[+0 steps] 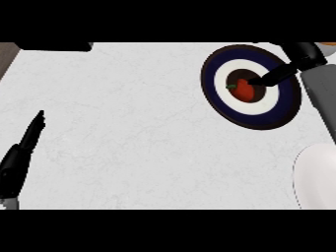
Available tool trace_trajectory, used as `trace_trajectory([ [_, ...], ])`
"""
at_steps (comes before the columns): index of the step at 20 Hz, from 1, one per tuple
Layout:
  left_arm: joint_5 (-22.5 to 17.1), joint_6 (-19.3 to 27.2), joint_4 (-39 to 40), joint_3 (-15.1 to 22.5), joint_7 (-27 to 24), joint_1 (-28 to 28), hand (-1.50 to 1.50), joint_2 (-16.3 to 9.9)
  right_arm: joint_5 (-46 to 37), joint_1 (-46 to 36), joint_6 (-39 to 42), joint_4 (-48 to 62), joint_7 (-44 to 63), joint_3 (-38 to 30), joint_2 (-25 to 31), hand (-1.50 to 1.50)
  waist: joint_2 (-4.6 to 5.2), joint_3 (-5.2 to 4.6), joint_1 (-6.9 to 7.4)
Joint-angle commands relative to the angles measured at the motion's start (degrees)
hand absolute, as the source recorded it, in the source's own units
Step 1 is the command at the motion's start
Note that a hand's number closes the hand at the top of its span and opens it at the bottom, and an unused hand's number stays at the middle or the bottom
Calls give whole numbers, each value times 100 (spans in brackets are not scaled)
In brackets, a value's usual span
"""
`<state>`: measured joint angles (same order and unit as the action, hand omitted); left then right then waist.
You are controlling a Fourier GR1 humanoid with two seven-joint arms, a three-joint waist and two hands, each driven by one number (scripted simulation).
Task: Pick the bell pepper from the plate and place it in the plate
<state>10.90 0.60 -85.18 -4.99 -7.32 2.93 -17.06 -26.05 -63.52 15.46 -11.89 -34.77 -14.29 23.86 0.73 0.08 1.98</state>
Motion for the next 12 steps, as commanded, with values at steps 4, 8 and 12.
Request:
trace_trajectory([
  [4, 67, 4, -88, 95, 103, 52, 0, 101, 1042, -59, -142, 216, 354, -1091, 258, -150, -2, 3, -6],
  [8, 84, 31, -157, 74, 100, -170, 0, 87, 1330, -82, 254, 470, 723, -1439, 1056, -150, 82, 14, 140],
  [12, 115, 27, 24, 122, -36, -85, 0, 161, 1772, 493, 1135, 595, 237, -1836, 1273, -150, 99, 21, 114],
])
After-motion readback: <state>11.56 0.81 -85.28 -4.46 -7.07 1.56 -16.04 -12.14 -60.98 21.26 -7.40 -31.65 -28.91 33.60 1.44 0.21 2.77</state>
